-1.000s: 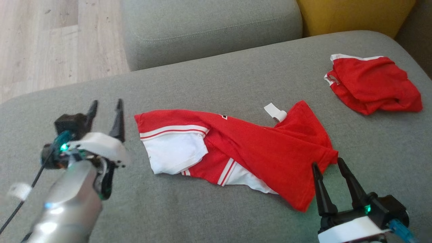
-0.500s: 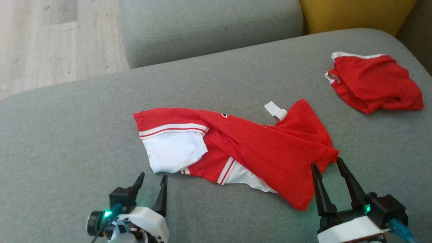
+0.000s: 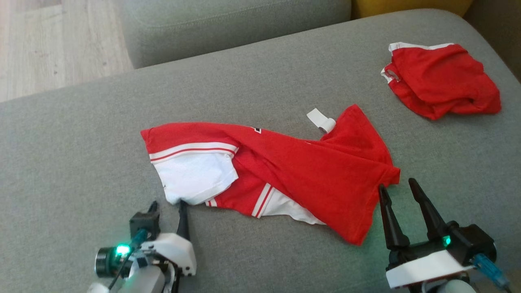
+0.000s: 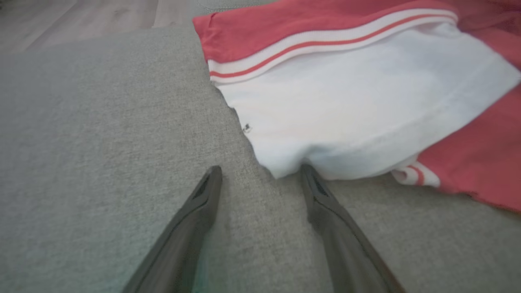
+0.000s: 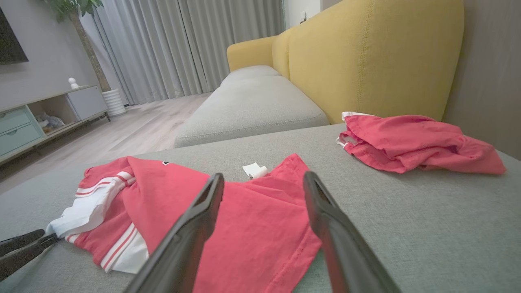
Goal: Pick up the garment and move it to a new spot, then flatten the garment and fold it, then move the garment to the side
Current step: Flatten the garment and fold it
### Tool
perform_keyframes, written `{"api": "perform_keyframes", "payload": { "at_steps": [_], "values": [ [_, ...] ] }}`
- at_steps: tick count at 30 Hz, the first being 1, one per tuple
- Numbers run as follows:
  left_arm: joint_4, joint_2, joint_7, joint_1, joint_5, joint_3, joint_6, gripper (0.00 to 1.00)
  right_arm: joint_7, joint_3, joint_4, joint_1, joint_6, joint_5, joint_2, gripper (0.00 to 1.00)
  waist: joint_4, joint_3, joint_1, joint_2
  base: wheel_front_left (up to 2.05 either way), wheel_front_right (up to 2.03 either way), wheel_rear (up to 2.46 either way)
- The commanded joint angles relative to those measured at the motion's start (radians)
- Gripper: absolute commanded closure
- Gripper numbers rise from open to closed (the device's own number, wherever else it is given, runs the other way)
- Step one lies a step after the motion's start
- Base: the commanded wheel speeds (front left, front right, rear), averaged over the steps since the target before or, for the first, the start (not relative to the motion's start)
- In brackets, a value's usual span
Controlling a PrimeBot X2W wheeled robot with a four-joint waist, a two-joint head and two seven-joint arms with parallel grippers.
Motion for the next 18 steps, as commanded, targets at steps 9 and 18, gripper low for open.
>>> {"api": "perform_keyframes", "payload": {
  "at_steps": [9, 18],
  "values": [
    [-0.029, -0.014, -0.007, -0.059, 0.093, 0.020, -0.060, 0.04, -0.011, 0.016, -0.034, -0.045, 0.007, 0.004, -0.025, 0.00, -0.002, 0.014, -0.0001, 0.0000, 0.00, 0.00, 0.00],
    [-0.106, 0.000, -0.007, -0.020, 0.187, 0.050, -0.068, 1.00, -0.011, 0.016, -0.021, -0.025, 0.007, 0.001, -0.024, 0.00, 0.005, -0.026, -0.0001, 0.0000, 0.00, 0.00, 0.00]
  ]
}}
